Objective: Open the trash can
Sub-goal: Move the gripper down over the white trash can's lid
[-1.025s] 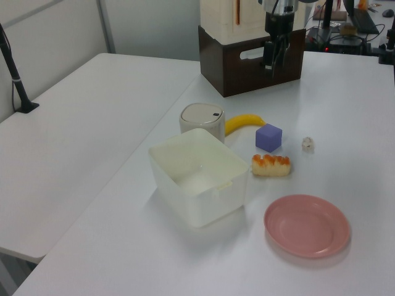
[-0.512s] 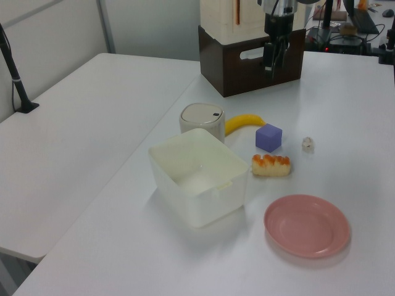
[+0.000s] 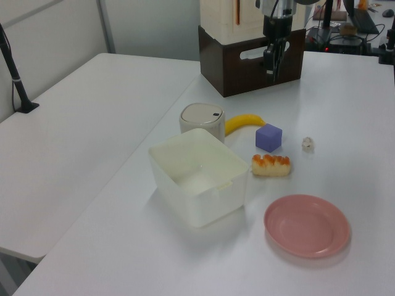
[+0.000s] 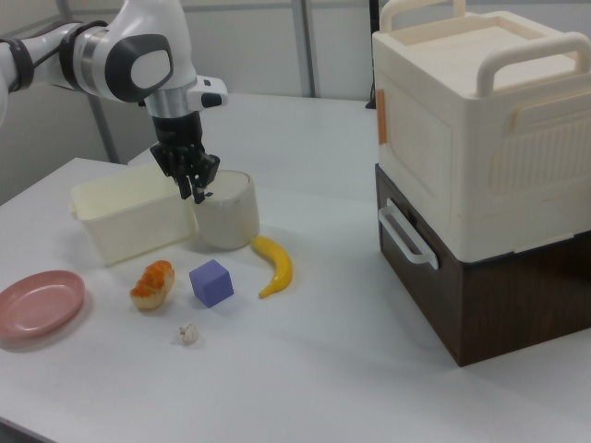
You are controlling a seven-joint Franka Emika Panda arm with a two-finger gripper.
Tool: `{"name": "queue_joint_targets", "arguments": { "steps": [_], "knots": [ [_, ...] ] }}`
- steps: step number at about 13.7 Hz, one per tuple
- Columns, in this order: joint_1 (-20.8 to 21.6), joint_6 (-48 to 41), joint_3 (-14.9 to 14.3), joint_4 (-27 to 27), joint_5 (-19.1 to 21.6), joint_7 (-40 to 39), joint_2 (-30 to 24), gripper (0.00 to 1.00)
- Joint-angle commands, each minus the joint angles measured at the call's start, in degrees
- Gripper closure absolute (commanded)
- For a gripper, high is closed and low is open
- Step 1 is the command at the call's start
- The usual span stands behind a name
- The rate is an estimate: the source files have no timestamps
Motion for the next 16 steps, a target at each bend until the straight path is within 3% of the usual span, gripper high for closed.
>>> {"name": "queue_joint_targets", "arguments": {
  "steps": [1,4,7,10,13,16],
  "knots": [
    [-1.1,-0.8,0.0,0.2,4.2,-4.4,-0.3,0.87],
    [-1.1,0.5,0.0,0.2,4.4,-4.6,-0.2,0.89],
    [-1.1,9.7,0.0,0.8,5.6,-3.9,1.7,0.89],
    [-0.2,23.5,0.5,4.9,6.1,-3.7,9.9,0.98],
    [2.8,35.8,0.5,6.8,5.6,3.3,15.1,0.99],
    [4.5,38.8,0.5,7.4,5.8,3.9,17.5,0.99]
  ]
}}
